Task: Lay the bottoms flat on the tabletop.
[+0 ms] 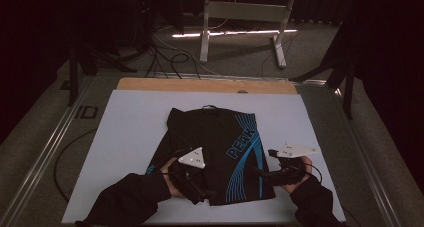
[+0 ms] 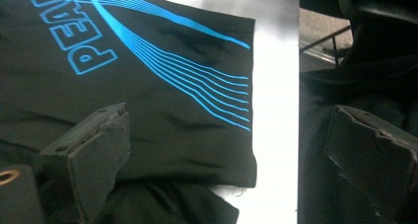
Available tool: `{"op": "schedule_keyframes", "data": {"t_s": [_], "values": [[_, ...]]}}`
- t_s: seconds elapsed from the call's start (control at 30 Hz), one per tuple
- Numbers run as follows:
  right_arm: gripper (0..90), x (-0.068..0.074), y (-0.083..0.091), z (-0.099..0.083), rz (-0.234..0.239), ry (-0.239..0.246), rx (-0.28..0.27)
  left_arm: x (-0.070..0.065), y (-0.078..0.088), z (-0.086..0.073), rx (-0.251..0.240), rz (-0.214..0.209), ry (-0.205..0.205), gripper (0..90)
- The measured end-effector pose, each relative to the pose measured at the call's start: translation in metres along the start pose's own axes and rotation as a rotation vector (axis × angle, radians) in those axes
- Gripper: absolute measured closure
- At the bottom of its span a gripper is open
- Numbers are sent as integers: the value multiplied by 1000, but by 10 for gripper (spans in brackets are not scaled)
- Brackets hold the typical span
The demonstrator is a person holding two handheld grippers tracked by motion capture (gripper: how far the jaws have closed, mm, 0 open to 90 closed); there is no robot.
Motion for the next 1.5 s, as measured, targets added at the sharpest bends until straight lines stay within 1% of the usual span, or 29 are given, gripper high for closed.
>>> {"op": "schedule_keyframes", "data": {"t_s": [0.03, 0.07, 0.1, 0.13, 0.27, 0.3, 0.33, 0.4, 0.53, 0.6, 0.67, 0.7, 0.73, 0.8, 0.83, 0.87, 0.93, 1.13, 1.17, 1.23, 1.27, 1.3, 1.33, 1.47, 1.5], "values": [[112, 0, -1, 1, 9, 2, 0, 2, 2, 0, -1, 2, 3, 29], [110, 0, -2, 2, 11, 4, -2, 4, 3, -1, -4, 13, 5, 23], [107, 0, -3, 3, 11, 4, -4, 6, 5, -1, -5, 16, 9, 19], [96, 0, -4, 4, 26, 4, -4, 8, 7, -2, -7, 21, 9, 19], [91, -1, -6, 10, 26, 17, -20, 17, 14, -3, -17, 55, 23, 19], [91, -2, -6, 11, 19, 17, -21, 19, 16, -3, -19, 59, 25, 19], [91, -2, -6, 12, 22, 17, -21, 21, 18, -3, -21, 73, 26, 19], [91, -4, -7, 15, 7, 25, -22, 25, 22, -4, -26, 80, 34, 19], [91, -8, -10, 21, 8, 36, -30, 34, 29, -7, -29, 103, 45, 21], [92, -9, -12, 24, 1, 35, -35, 39, 32, -9, -32, 113, 53, 22], [92, -10, -14, 27, 5, 47, -46, 43, 35, -10, -34, 118, 61, 22], [92, -11, -15, 28, 0, 48, -45, 46, 36, -11, -33, 125, 64, 23], [92, -12, -16, 29, 5, 48, -45, 48, 37, -12, -31, 131, 68, 23], [92, -14, -18, 32, -5, 48, -43, 54, 39, -13, -30, 144, 76, 23], [92, -15, -19, 33, -3, 49, -45, 56, 41, -13, -35, 148, 80, 23], [92, -16, -20, 35, -10, 60, -43, 59, 42, -14, -39, 154, 87, 23], [92, -17, -22, 38, -7, 60, -49, 65, 45, -14, -45, 169, 96, 23], [93, -26, -31, 49, -20, 65, -57, 83, 54, -18, -53, 208, 130, 23], [93, -28, -33, 51, -25, 68, -60, 86, 55, -19, -52, 208, 135, 24], [93, -31, -36, 55, -31, 64, -64, 91, 56, -20, -55, 222, 143, 24], [93, -31, -36, 55, -31, 64, -64, 91, 56, -20, -55, 222, 143, 25], [93, -33, -37, 56, -34, 63, -65, 95, 58, -21, -55, 232, 151, 25], [93, -37, -41, 58, -40, 59, -64, 97, 58, -21, -56, 232, 155, 25], [93, -45, -47, 62, -52, 47, -60, 106, 60, -22, -63, 250, 176, 25], [93, -47, -49, 63, -55, 43, -66, 108, 61, -23, -61, 252, 177, 25]]}}
Point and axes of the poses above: each handheld gripper's, and its own axes: y roughly backward along the jaws, z roughly out of its top, x roughly to its left, the point moved 7 cm from there along -y, roughly forward along the jaws, and after that the axes turned 1 degree about -y, right-handed, at the moved point
